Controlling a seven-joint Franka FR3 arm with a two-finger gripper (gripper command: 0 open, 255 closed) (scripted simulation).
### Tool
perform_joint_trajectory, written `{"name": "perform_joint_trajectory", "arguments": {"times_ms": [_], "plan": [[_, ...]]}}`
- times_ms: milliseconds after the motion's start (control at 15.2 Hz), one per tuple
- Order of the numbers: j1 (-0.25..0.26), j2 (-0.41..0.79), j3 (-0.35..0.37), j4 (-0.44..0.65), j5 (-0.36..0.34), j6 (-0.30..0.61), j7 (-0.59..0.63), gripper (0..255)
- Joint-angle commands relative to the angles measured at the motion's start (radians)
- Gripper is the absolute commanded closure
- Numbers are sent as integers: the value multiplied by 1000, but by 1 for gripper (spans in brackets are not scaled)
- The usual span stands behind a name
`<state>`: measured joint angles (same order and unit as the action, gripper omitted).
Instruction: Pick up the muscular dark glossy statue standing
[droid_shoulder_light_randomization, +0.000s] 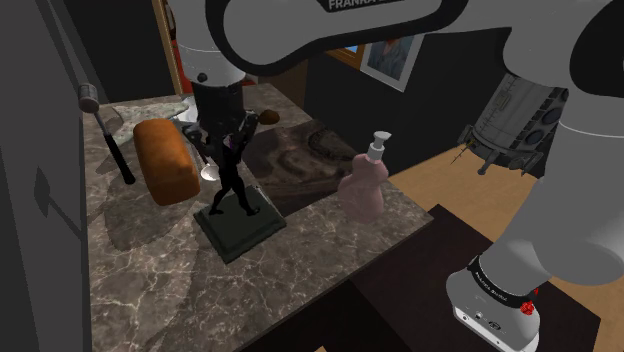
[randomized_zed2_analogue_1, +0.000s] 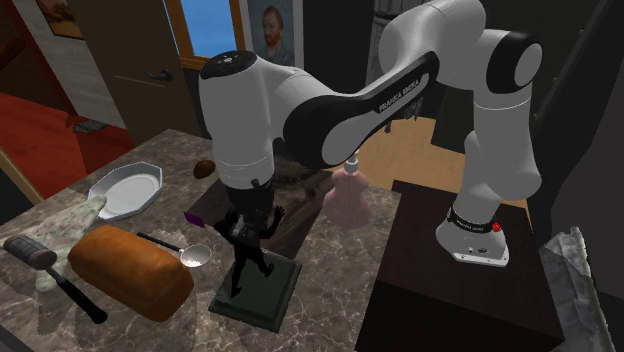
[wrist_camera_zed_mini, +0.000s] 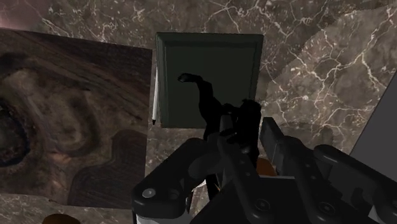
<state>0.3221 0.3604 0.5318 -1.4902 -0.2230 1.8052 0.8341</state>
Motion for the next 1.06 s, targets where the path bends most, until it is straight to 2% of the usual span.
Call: {"name": "perform_joint_trajectory", "arguments": {"times_ms": [0,858,990], "plan": [[2,0,1,17,2,-18,-2,255],[32,21,5,224,-5,-203,-13,255],[33,21,5,226,-5,-206,-13,255]]}}
